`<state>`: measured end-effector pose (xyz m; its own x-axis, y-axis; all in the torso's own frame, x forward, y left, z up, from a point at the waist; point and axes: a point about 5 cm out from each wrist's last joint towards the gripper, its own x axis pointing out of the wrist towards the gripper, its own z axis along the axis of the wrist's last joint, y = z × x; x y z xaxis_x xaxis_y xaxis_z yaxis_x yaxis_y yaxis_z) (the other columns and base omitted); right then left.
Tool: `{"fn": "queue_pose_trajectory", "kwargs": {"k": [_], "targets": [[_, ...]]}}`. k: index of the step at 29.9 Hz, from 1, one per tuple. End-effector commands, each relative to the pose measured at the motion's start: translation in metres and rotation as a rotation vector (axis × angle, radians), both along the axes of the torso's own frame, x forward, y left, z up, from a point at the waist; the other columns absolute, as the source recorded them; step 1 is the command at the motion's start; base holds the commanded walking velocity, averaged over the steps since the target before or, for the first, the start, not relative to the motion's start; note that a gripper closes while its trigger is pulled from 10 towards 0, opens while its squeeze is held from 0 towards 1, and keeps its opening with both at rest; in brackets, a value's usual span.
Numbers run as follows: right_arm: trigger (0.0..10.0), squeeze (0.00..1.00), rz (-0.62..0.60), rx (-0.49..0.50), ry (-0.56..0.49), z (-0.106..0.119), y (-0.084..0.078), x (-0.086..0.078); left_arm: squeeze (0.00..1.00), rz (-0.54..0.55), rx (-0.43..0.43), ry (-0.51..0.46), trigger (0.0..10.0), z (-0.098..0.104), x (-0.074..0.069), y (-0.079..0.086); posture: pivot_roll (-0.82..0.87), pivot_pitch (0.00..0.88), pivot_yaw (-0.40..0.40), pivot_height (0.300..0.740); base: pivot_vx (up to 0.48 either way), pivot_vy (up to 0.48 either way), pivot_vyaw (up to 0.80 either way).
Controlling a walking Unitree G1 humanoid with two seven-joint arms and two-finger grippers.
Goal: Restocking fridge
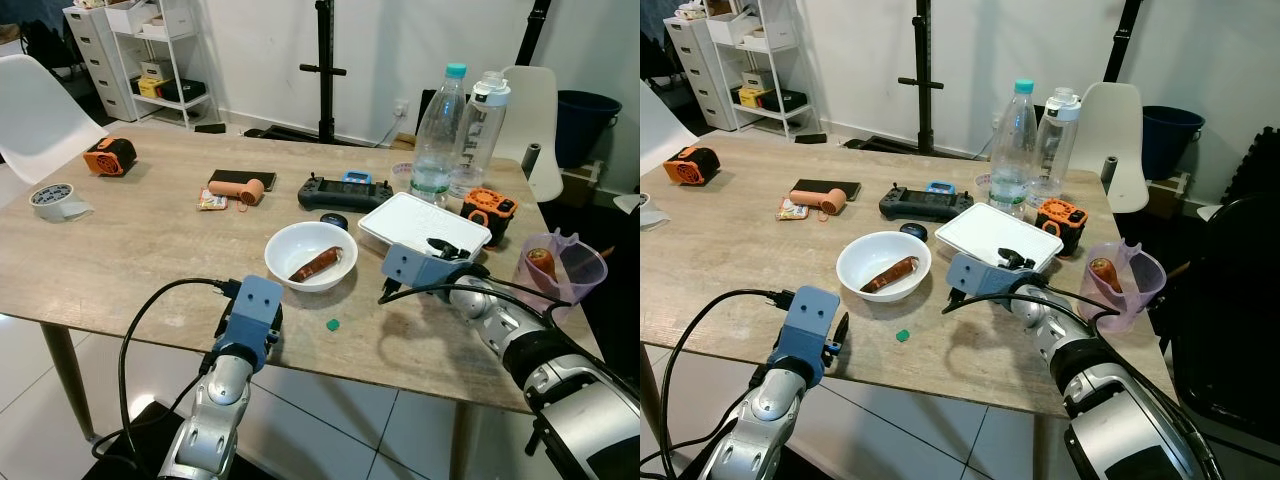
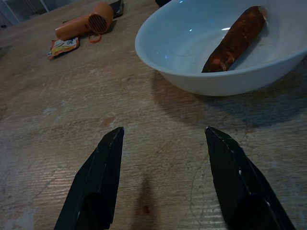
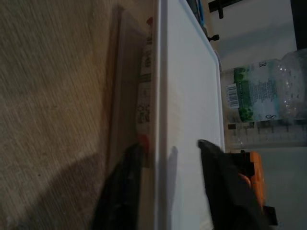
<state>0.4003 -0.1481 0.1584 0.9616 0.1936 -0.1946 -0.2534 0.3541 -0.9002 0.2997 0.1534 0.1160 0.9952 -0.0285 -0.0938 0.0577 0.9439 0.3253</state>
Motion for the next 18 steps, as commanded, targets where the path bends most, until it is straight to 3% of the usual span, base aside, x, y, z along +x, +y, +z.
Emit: {"fn": "queue_pose_trajectory", "kwargs": {"k": [1, 8, 14, 15, 16, 17, 18], "targets": [[0.0, 0.0, -0.012, 0.003, -0.014, 0.002, 0.0, 0.001, 0.0, 0.0, -0.002, 0.018, 10.0, -0.006, -0.002, -0.001, -0.07, 0.07, -0.006, 0.74, 0.0, 0.0, 0.0], [0.0, 0.0, 0.019, 0.054, -0.07, 0.007, 0.003, 0.0, 0.0, -0.002, -0.003, 0.015, 10.0, -0.005, 0.0, -0.001, -0.07, 0.066, -0.006, 0.74, 0.0, 0.0, 0.0], [0.0, 0.0, 0.113, 0.145, -0.193, 0.03, 0.016, 0.0, 0.0, -0.005, -0.001, 0.016, 10.0, -0.006, 0.0, -0.001, -0.07, 0.065, -0.002, 0.74, 0.0, 0.0, 0.0], [4.2, 0.0, 0.139, 0.166, -0.229, 0.037, 0.019, -0.001, 0.0, -0.005, -0.001, 0.016, 10.0, -0.006, 0.0, -0.001, -0.08, 0.066, -0.001, 0.74, 0.0, 0.0, 0.0], [4.2, 0.0, 0.139, 0.166, -0.229, 0.037, 0.019, -0.001, 0.0, -0.005, -0.001, 0.016, 10.0, -0.006, 0.0, -0.001, -0.08, 0.066, -0.001, 0.74, 0.0, 0.0, 0.0], [10.0, 0.0, 0.164, 0.19, -0.277, 0.047, 0.022, -0.002, 0.0, -0.006, -0.001, 0.016, 10.0, -0.005, 0.0, -0.001, -0.08, 0.067, 0.0, 0.74, 0.0, 0.0, 0.0], [10.0, 0.0, 0.164, 0.19, -0.277, 0.047, 0.022, -0.002, 0.0, -0.006, -0.001, 0.016, 10.0, -0.005, 0.0, -0.001, -0.08, 0.067, 0.0, 0.74, 0.0, 0.0, 0.0]]}}
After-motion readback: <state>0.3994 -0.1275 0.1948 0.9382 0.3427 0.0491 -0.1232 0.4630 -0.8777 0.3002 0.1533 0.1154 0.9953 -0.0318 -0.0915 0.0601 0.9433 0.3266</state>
